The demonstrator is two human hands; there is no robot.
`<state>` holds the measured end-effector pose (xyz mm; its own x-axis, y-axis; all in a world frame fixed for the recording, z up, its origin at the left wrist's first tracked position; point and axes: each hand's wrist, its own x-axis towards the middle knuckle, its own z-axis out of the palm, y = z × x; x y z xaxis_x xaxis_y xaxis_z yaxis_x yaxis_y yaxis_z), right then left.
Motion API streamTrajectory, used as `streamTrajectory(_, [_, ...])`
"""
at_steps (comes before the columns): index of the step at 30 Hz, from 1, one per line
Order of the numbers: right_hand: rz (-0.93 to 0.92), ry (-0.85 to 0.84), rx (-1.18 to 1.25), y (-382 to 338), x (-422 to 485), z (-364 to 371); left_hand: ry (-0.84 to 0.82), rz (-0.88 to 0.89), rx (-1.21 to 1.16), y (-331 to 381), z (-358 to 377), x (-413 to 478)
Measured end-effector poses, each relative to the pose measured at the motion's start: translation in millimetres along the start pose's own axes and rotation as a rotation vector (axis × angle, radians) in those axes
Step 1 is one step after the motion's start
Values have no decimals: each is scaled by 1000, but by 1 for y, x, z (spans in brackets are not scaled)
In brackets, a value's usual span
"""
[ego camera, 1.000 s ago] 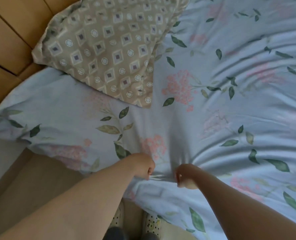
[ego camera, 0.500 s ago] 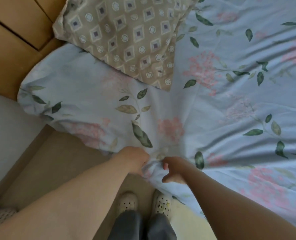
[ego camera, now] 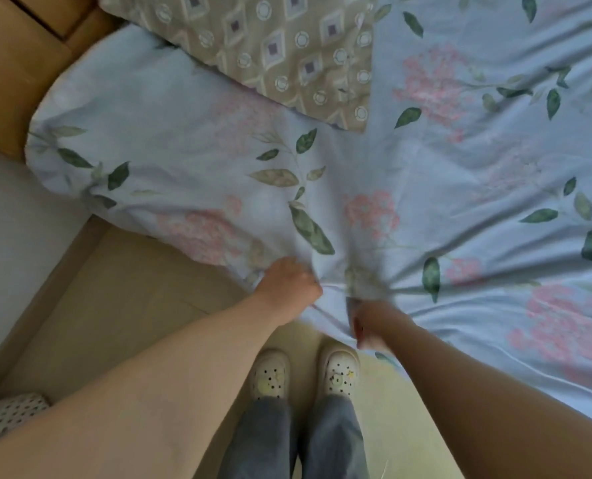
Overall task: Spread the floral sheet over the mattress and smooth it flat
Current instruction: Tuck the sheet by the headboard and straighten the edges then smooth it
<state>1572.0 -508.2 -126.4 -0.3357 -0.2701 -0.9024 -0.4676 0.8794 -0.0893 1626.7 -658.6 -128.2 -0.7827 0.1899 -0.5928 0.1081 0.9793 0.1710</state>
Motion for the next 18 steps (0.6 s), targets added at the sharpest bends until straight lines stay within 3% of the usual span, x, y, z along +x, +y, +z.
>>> streamTrajectory(2, [20,-149,-59,-5,-5,6,-86,-18,-162,3,17,-9])
streamTrajectory(6, [38,-128,-47,-7,-9,12,-124,-48,-246,6,13,-23])
streamTrajectory(12, [-15,150,-25,-22,-16,0,-10,-311,-288,-32,4,-32])
streamTrajectory(18, [-123,212,-44,-53,-17,-10,46,-563,-449,-60,14,-56])
